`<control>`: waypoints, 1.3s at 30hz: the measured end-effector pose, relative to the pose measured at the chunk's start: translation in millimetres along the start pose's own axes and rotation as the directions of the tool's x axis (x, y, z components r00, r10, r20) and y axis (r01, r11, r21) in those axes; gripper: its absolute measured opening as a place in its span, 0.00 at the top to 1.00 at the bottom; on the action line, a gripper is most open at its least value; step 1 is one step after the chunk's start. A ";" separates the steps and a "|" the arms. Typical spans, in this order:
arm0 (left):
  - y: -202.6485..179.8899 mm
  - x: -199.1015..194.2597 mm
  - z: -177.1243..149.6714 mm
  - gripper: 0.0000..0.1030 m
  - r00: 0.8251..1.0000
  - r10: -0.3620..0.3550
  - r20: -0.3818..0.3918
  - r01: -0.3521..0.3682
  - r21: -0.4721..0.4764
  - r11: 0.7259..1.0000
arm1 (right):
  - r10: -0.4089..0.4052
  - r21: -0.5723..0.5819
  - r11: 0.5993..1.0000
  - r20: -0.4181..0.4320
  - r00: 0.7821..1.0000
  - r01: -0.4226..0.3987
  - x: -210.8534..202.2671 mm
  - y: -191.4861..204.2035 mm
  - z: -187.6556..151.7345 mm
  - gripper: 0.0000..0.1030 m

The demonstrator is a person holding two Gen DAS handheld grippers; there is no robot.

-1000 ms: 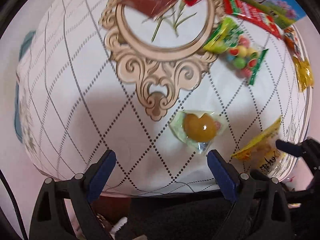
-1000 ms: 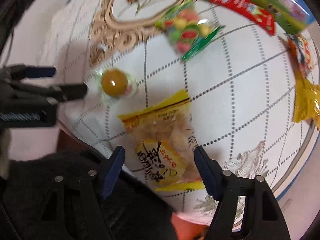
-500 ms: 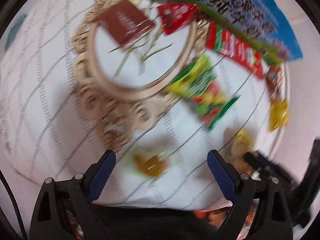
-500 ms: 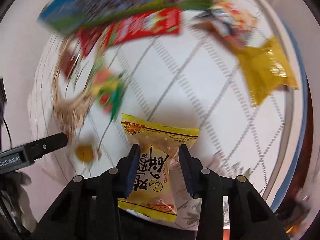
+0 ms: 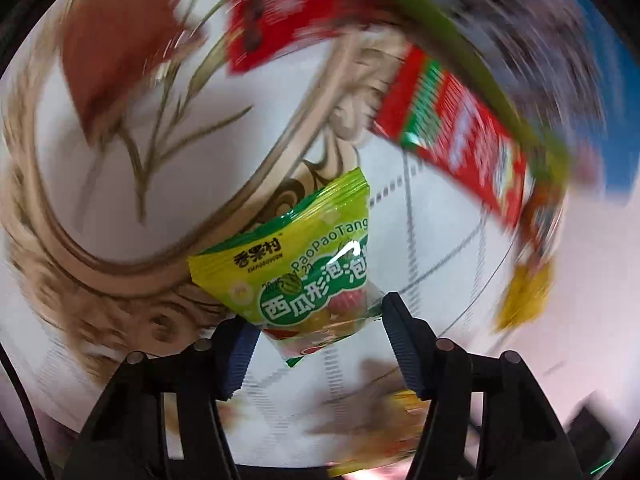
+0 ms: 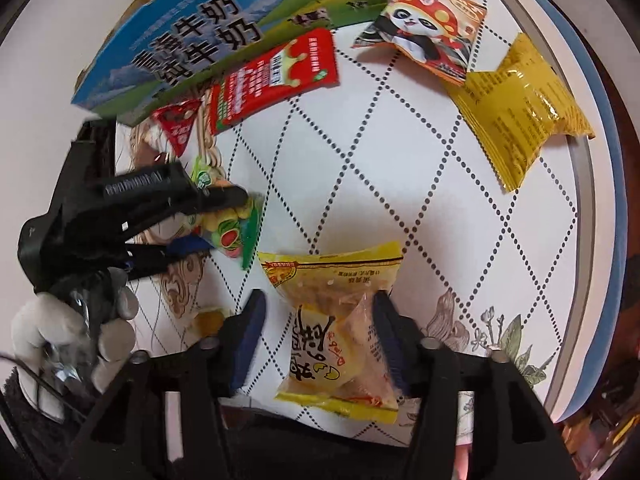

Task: Organize snacks
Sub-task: 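Grasp the watermelon candy bag with left tool while right tool grasps yellow bread bag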

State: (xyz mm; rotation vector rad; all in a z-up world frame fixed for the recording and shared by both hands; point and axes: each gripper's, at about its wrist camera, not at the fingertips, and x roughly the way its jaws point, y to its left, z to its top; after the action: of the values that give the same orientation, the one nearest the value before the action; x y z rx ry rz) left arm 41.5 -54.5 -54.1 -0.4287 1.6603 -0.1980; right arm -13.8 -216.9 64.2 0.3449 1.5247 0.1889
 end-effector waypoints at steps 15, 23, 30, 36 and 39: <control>6.8 20.4 -85.2 0.37 0.968 0.249 0.021 -0.245 0.285 0.927 | -0.065 -0.250 0.968 -0.142 0.988 0.028 50.1 40.5 -39.5 0.26; 13.6 33.0 -79.4 0.31 0.970 0.242 0.008 -0.235 0.270 0.934 | -0.095 -0.342 0.939 -0.158 0.983 0.036 63.2 57.6 -54.8 0.26; 42.3 30.5 -46.1 0.27 0.977 0.211 -0.028 -0.199 0.237 0.951 | -0.149 -0.341 0.934 -0.111 0.983 0.103 78.4 56.6 -54.8 0.54; 60.4 14.8 -34.8 0.49 0.985 0.162 0.053 -0.169 0.158 0.973 | -0.094 -0.189 0.978 -0.038 0.995 0.086 53.0 40.8 -36.7 0.61; 62.1 11.4 -32.2 0.50 0.983 0.168 0.069 -0.177 0.159 0.971 | -0.072 -0.161 0.985 -0.028 0.997 0.067 44.7 37.5 -27.6 0.61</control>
State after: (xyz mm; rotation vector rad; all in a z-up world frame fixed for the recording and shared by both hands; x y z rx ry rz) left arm -1.2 -6.1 -83.2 -0.1621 1.6030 -0.1908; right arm -35.9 -164.0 34.4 0.1609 1.5409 0.2614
